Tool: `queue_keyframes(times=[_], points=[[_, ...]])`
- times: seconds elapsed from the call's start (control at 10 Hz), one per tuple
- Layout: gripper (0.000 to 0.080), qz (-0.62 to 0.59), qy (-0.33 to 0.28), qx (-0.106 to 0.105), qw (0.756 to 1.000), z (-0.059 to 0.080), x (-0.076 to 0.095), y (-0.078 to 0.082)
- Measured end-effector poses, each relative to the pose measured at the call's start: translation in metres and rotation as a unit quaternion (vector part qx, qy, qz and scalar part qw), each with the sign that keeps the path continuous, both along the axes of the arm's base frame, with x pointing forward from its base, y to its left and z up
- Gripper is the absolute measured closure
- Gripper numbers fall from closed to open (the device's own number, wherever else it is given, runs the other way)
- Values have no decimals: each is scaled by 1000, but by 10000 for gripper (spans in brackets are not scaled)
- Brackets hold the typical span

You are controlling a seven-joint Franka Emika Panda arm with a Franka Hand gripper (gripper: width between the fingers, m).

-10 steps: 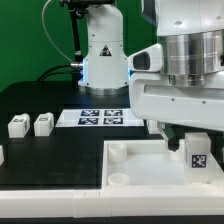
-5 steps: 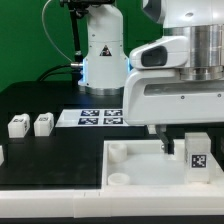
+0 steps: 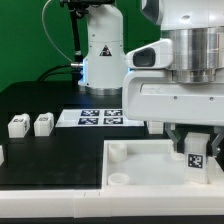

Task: Assemble one leg

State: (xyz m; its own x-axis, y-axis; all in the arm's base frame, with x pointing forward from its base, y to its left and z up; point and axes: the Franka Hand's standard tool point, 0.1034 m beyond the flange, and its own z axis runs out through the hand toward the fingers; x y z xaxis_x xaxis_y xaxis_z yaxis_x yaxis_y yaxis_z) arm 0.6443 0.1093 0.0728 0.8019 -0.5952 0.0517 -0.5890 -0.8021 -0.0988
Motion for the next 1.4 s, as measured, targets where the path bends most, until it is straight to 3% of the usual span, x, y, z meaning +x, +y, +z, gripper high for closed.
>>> queue_keyframes(times=[0.1,0.3,0.6,0.7,0.9,1.0,1.2,1.3,1.4], points=[[508,-99,10,19,995,0,-1,-3],[508,-272,33,47,961,-1,-4,-5],[508,-474,57,77,875,-2,-7,-2],[507,-532,61,80,841,-1,-8,-1],[507,-593,66,81,799,-1,-8,-1],[507,-578,65,80,809,-1,-8,-1],[276,-578,65,79,810,-2,-9,-1],[276,-542,62,74,834,-2,-9,0],[178,-458,54,56,885,0,-9,5]])
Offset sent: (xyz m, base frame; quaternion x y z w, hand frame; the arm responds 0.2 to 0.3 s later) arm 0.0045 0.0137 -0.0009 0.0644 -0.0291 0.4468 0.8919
